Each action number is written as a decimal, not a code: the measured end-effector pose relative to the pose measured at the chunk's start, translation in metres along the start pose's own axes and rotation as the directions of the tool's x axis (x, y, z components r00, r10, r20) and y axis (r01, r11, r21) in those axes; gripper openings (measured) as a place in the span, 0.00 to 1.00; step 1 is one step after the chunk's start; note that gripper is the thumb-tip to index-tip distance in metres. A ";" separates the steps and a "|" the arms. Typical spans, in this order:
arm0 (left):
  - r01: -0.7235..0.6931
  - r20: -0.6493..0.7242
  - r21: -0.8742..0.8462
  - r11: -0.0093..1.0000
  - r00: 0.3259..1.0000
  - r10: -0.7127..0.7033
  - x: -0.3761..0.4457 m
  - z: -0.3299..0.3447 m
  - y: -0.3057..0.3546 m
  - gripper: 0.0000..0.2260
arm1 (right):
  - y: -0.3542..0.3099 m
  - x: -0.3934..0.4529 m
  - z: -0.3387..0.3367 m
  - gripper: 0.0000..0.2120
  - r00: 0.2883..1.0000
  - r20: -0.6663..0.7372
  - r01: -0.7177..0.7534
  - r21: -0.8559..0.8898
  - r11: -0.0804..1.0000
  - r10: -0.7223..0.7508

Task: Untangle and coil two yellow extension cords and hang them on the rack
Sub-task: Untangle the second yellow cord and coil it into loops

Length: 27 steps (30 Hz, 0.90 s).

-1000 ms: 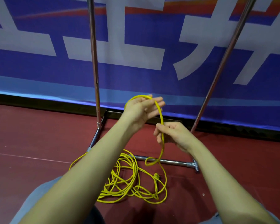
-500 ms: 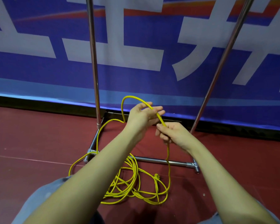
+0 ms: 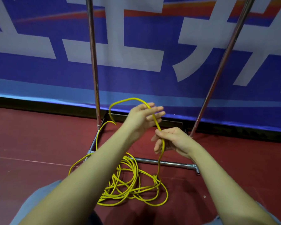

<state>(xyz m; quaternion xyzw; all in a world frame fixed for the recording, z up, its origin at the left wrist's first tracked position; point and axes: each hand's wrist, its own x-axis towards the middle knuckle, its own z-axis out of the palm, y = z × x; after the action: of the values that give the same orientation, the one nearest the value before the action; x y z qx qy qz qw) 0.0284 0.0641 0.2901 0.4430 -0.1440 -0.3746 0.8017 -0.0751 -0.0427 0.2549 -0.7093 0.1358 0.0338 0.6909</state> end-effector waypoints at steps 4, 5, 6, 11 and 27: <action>-0.102 -0.015 -0.083 0.991 0.995 0.101 0.001 0.006 0.004 0.06 | -0.002 -0.001 0.002 0.13 0.999 0.032 0.041 0.074 0.996 -0.043; -0.130 -0.030 -0.157 0.979 0.992 0.126 0.004 0.004 0.012 0.07 | 0.001 -0.002 -0.001 0.13 0.998 0.023 0.048 0.105 0.993 -0.051; -0.157 -0.053 -0.236 0.959 0.987 0.149 0.006 0.002 0.019 0.07 | 0.004 -0.002 -0.004 0.12 0.999 0.005 0.047 0.114 0.992 -0.048; -0.274 -0.247 -0.499 0.823 0.954 0.168 0.013 -0.023 0.032 0.16 | 0.016 -0.002 -0.012 0.08 0.997 -0.077 -0.005 0.004 1.000 0.005; -0.223 -0.235 -0.468 0.855 0.964 0.123 0.014 -0.021 0.037 0.10 | 0.004 -0.009 -0.015 0.15 0.994 -0.089 -0.056 0.130 0.990 0.068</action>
<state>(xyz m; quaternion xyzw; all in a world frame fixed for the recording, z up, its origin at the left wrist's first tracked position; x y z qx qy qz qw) 0.0672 0.0787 0.3075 0.2452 -0.0038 -0.2791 0.9284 -0.0868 -0.0559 0.2535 -0.6600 0.1919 0.0133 0.7262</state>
